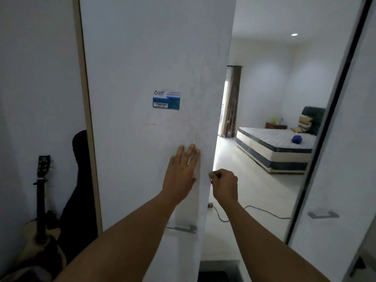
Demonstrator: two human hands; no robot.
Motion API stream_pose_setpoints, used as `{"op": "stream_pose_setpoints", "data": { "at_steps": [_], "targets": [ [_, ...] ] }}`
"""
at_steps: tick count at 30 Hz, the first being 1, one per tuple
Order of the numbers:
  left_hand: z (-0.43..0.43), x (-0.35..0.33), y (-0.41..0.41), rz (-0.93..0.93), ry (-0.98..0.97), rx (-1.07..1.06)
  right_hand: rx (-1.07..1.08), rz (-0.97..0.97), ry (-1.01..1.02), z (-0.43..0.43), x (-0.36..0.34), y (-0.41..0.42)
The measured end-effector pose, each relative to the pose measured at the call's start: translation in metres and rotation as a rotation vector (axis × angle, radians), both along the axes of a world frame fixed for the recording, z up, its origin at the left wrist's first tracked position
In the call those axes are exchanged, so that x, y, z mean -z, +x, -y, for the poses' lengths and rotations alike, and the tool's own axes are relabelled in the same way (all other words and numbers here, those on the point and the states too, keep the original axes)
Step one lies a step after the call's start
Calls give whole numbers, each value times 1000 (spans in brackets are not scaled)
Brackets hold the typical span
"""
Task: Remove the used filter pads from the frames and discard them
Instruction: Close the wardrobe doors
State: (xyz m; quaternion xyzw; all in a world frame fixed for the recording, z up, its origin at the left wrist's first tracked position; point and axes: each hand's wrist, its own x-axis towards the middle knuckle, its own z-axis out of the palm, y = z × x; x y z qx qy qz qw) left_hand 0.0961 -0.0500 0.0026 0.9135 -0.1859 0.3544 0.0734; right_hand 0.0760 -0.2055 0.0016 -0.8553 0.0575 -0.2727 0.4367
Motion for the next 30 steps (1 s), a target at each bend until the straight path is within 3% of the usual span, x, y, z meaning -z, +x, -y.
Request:
{"op": "stream_pose_setpoints", "data": {
  "at_steps": [6,12,23,30],
  "targets": [
    [10,2,14,-26,5,-69,-23,-21,106,4,-10,23],
    [18,9,30,-48,19,-126,16,-32,86,5,-6,41],
    [9,33,78,68,99,-130,-16,14,-13,-2,18,82],
    [-3,42,104,194,118,-67,88,59,-52,6,23,109]
  ]
}}
